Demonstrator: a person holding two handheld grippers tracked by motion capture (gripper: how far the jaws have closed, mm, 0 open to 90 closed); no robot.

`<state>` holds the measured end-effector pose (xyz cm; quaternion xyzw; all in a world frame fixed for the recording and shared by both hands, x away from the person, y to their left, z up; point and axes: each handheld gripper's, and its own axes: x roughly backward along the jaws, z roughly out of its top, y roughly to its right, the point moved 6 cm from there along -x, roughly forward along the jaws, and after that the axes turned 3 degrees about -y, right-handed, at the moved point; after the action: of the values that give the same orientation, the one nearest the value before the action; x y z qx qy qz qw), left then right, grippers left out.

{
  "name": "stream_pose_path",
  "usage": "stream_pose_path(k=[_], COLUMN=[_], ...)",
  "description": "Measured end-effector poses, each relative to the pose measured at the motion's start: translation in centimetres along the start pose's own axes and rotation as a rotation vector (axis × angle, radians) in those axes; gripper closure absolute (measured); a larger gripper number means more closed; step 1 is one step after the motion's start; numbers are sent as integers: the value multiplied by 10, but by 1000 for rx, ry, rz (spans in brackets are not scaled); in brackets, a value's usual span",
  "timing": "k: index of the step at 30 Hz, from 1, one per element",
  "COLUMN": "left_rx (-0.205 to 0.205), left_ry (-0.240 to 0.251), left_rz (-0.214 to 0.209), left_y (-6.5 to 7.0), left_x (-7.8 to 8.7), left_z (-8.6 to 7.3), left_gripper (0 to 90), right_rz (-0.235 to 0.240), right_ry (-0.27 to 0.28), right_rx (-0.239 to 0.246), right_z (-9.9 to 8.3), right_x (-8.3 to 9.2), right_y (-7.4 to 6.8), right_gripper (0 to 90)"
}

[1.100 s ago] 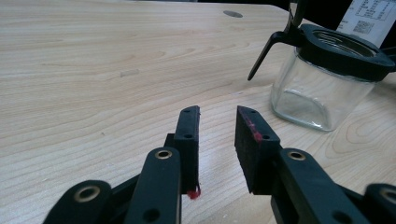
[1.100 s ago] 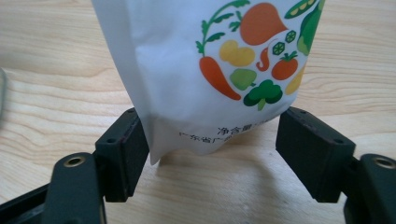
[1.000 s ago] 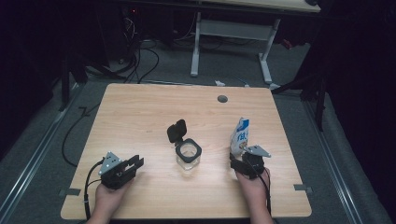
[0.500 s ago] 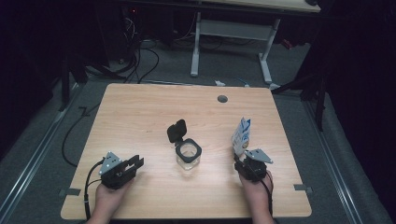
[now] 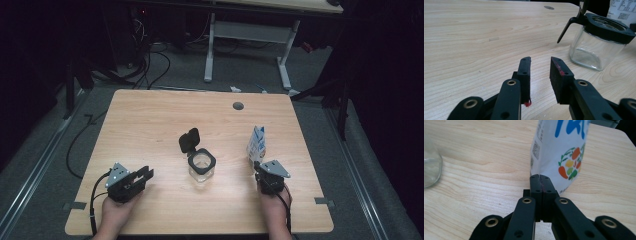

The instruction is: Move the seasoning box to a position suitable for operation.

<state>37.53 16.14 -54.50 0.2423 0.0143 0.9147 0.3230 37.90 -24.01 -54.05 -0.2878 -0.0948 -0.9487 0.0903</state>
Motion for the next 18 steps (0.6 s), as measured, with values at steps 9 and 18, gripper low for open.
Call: stream_pose_path(k=[9,18], left_rx=[-3,1], left_ry=[-5,0], left_rz=[2,5], left_y=[0,0], left_x=[-1,0], left_z=[-1,0], left_gripper=[707,706], right_rz=[5,8], right_ry=[2,13], right_rx=[5,-31], right_z=[-11,-6], right_x=[14,11], right_y=[12,14], right_gripper=[900,748])
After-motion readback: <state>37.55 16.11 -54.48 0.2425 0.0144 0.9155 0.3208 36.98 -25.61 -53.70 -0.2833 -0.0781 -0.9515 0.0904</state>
